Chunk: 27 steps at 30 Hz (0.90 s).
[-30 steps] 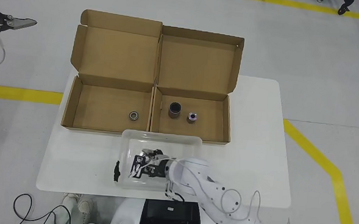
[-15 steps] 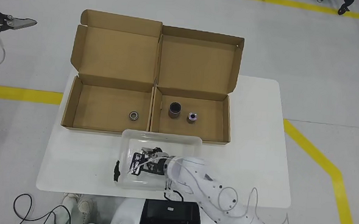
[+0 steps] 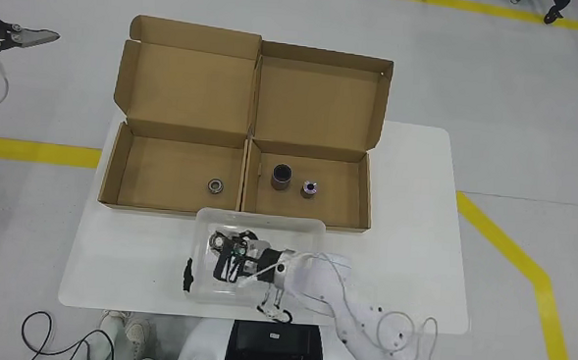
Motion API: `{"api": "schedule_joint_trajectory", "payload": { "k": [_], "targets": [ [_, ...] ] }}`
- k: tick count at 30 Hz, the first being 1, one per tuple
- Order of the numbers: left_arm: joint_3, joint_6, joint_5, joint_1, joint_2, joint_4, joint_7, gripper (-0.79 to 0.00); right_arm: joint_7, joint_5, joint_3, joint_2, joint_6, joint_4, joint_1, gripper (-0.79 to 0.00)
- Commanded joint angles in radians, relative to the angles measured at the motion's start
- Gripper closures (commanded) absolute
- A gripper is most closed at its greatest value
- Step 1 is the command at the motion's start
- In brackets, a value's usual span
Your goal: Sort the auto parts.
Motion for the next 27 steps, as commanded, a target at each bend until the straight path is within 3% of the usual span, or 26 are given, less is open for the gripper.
{"api": "schedule_joint_trajectory", "payload": {
  "k": [1,10,19,27],
  "targets": [
    [0.000,0.000,0.000,0.000,0.000,0.000,0.000,-0.785,-0.046,0.019,0.034,0.010,-0.047,-0.010,0.000,0.000],
    [0.000,0.000,0.000,0.000,0.000,0.000,0.000,-0.785,-0.099,0.205,0.133,0.026,-0.147,-0.134,0.058,0.000],
    [0.000,0.000,0.000,0.000,0.000,0.000,0.000,-0.785,-0.090,0.323,0.179,0.024,-0.088,-0.252,0.145,0.000],
    [0.000,0.000,0.000,0.000,0.000,0.000,0.000,-0.785,-0.119,0.383,0.186,0.017,-0.062,-0.264,0.233,0.000]
  ]
}}
